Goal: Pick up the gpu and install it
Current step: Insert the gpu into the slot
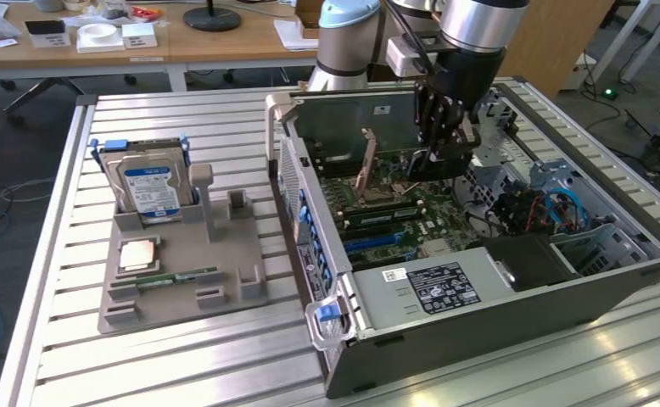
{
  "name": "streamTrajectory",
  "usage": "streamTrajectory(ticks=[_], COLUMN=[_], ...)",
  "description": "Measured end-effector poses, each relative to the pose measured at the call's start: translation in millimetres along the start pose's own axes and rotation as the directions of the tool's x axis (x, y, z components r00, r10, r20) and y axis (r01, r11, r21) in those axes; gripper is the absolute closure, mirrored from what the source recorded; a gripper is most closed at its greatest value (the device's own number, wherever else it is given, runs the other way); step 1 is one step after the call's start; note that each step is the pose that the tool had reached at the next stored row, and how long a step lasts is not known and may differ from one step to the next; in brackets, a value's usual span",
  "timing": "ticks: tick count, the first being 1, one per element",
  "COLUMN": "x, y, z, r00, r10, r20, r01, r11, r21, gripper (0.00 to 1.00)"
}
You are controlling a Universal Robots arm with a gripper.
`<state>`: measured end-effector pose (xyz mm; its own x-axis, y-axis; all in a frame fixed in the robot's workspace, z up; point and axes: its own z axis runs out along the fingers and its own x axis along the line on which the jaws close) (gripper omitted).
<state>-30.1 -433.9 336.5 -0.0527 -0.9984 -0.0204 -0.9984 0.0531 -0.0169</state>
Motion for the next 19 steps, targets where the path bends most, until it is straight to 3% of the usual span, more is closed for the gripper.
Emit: streamTrajectory(ticks=[19], x=[5.2], y=[-0.1], z=[0.6], r00=[1.0], r10=[0.0], r20=[0.0001], r01=[0.0], r11=[1.0], r21=[0.0], gripper=[0.73])
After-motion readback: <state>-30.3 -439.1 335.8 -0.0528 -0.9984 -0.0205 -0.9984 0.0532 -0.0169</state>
